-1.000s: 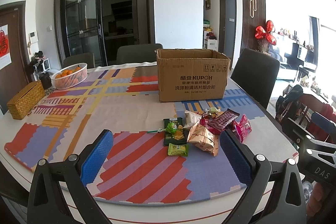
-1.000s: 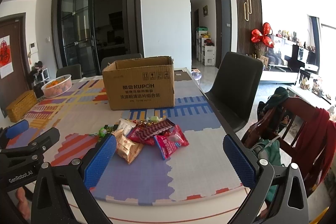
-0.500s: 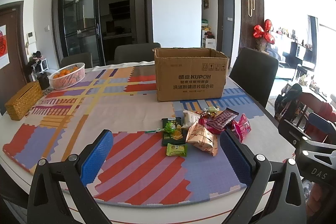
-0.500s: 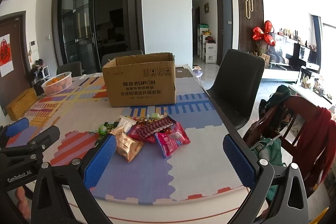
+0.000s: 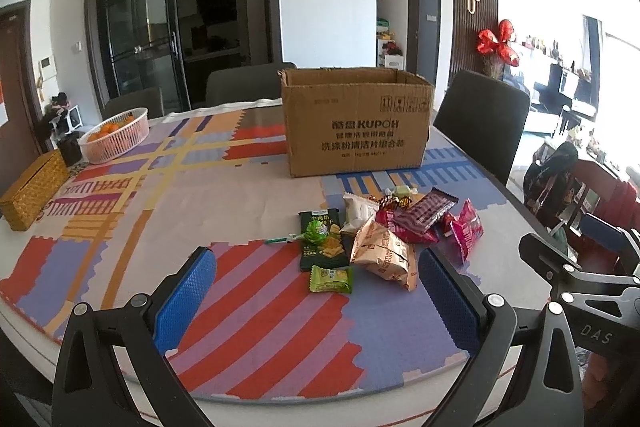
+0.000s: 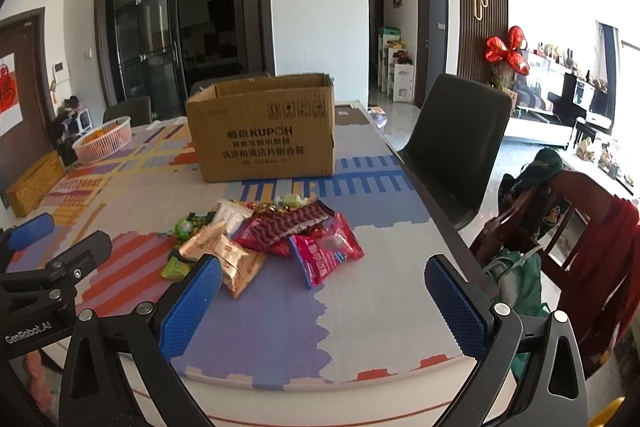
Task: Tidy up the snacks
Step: 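Grasp the tan biscuit bag with the left tool while the right tool grasps the pink wrapper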
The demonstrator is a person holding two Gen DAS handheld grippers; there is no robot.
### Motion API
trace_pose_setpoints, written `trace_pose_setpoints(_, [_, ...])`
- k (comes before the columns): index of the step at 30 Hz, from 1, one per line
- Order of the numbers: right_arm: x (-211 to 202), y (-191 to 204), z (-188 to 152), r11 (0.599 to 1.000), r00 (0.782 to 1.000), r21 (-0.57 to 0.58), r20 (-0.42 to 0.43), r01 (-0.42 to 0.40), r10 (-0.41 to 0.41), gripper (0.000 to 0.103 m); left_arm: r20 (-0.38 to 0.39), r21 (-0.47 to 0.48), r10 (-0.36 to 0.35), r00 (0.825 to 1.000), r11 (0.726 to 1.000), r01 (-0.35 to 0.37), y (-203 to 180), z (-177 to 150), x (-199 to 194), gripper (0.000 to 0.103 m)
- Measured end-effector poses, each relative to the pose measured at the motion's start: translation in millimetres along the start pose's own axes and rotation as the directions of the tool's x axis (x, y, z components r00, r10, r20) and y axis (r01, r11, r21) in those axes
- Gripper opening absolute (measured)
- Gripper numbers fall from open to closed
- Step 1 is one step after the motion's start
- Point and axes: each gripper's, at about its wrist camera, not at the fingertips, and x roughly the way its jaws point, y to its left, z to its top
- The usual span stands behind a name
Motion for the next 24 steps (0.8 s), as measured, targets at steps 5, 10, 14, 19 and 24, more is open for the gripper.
trace_pose_setpoints(5, [19.8, -1.4, -1.6, 1.000, 0.999, -0.001, -0.045, -0.009, 0.009, 0.102, -0.024, 0.021, -0.022, 0.999, 1.000, 0.022, -4.0, 0.8, 18.8, 0.100])
trace_pose_setpoints(10, [39.4, -3.2, -1.2, 1.000, 0.997, -0.002, -0.080, -0.004, 0.004, 0.102, -0.070, 0.025, -0.093, 0.993, 0.995, 0.095, -6.0, 4.1, 41.4, 0.093])
trace_pose_setpoints(14, [53.6, -1.8, 1.4, 1.000, 0.996, -0.027, -0.086, 0.012, -0.014, 0.102, -0.086, 0.033, -0.118, 0.989, 0.992, 0.121, -8.9, 6.1, 55.5, 0.088])
trace_pose_setpoints(19, [74.8, 0.1, 3.4, 0.999, 0.993, -0.047, -0.115, 0.007, -0.013, 0.099, -0.116, 0.079, -0.128, 0.985, 0.987, 0.137, -19.3, 6.5, 73.1, 0.084])
trace_pose_setpoints(24, [95.8, -0.3, 0.1, 0.999, 0.986, -0.047, -0.164, -0.006, -0.002, 0.094, -0.185, 0.059, -0.168, 0.968, 0.982, 0.182, -20.5, 2.9, 98.5, 0.079])
